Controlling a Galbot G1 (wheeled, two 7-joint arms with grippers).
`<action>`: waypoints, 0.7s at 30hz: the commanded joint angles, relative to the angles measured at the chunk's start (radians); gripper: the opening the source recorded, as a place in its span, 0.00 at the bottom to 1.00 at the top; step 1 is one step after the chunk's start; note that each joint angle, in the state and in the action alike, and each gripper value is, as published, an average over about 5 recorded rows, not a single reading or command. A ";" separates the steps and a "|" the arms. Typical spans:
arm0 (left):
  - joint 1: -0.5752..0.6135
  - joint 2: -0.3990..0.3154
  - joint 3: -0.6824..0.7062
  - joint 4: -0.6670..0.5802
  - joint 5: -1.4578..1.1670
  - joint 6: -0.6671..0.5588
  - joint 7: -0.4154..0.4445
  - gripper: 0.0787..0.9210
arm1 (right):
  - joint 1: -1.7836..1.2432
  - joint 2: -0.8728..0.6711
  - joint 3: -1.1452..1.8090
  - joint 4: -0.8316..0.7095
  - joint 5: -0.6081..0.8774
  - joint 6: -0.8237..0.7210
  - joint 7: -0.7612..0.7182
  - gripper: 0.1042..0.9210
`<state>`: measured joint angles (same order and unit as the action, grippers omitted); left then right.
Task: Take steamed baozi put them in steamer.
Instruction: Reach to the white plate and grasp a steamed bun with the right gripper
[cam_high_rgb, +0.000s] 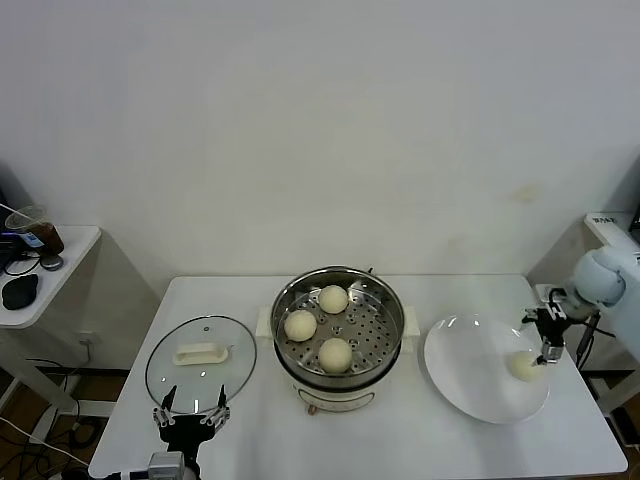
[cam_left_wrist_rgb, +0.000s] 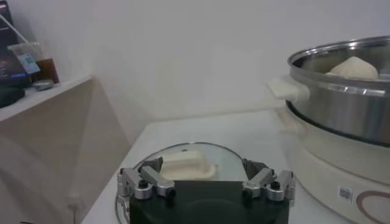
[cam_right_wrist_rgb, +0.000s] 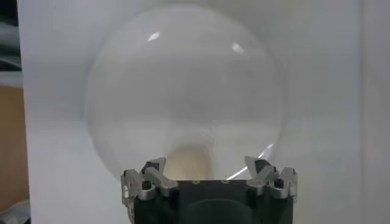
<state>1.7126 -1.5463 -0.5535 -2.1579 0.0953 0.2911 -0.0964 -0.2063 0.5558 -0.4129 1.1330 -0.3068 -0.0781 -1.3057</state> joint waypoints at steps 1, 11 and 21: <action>-0.001 0.000 0.000 0.013 0.002 0.000 0.000 0.88 | -0.100 0.074 0.083 -0.106 -0.115 0.033 0.012 0.88; -0.003 0.000 -0.003 0.021 0.003 0.001 0.001 0.88 | -0.091 0.126 0.075 -0.146 -0.149 0.045 0.031 0.88; -0.002 -0.001 -0.002 0.020 0.004 0.000 0.001 0.88 | -0.100 0.136 0.076 -0.159 -0.169 0.045 0.050 0.88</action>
<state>1.7098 -1.5464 -0.5558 -2.1369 0.0988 0.2911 -0.0959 -0.2909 0.6700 -0.3492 0.9992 -0.4446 -0.0386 -1.2702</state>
